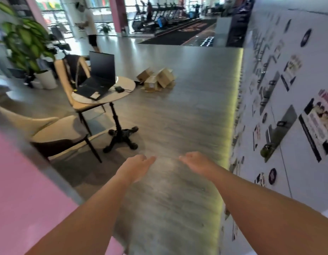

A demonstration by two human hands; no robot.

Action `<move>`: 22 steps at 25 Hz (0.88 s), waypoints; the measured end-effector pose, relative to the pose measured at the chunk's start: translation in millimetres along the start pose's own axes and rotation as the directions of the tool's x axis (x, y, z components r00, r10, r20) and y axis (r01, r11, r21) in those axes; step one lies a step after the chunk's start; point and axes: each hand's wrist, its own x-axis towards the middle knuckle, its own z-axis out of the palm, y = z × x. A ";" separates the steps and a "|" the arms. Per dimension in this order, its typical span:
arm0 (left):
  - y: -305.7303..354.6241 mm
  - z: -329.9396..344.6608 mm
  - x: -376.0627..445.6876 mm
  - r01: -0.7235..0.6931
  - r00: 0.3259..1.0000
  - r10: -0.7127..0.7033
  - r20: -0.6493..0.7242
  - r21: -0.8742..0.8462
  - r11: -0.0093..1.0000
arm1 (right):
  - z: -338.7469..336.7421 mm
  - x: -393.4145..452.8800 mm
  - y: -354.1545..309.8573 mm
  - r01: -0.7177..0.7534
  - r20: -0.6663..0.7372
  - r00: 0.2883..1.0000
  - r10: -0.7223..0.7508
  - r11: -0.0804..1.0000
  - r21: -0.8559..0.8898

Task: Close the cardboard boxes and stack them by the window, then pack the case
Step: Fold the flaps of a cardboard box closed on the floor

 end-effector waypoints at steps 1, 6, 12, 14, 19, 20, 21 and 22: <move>6.0 -0.1 19.9 0.002 1.000 -0.002 0.016 -0.022 1.000 | -7.0 12.2 -1.2 -0.029 -0.009 1.000 0.029 0.999 0.015; 45.6 1.7 151.4 -0.073 0.991 0.076 0.114 -0.024 0.997 | -52.9 118.9 4.2 -0.106 -0.058 0.992 0.109 0.994 0.039; 107.0 -34.8 330.4 -0.133 0.982 0.126 0.141 0.041 0.990 | -122.9 279.7 -3.9 -0.085 -0.084 0.992 0.089 0.995 0.048; 130.3 -51.4 385.4 -0.159 0.979 0.150 0.140 0.052 0.986 | -148.1 332.6 -11.9 -0.082 -0.081 0.993 0.083 0.997 0.012; 168.9 -80.8 518.5 -0.211 0.970 0.200 0.137 0.064 0.975 | -195.2 458.5 -26.9 -0.082 -0.071 0.994 0.084 0.996 0.030; 174.5 -85.5 549.8 -0.215 0.969 0.205 0.140 0.068 0.974 | -204.3 487.6 -28.2 -0.090 -0.065 0.994 0.092 0.996 0.024; 180.6 -91.8 581.4 -0.223 0.967 0.212 0.139 0.072 0.972 | -214.4 516.8 -30.8 -0.096 -0.065 0.993 0.097 0.995 0.019; 186.0 -98.0 613.2 -0.228 0.967 0.217 0.133 0.074 0.971 | -224.3 545.8 -34.2 -0.098 -0.073 0.992 0.099 0.995 0.021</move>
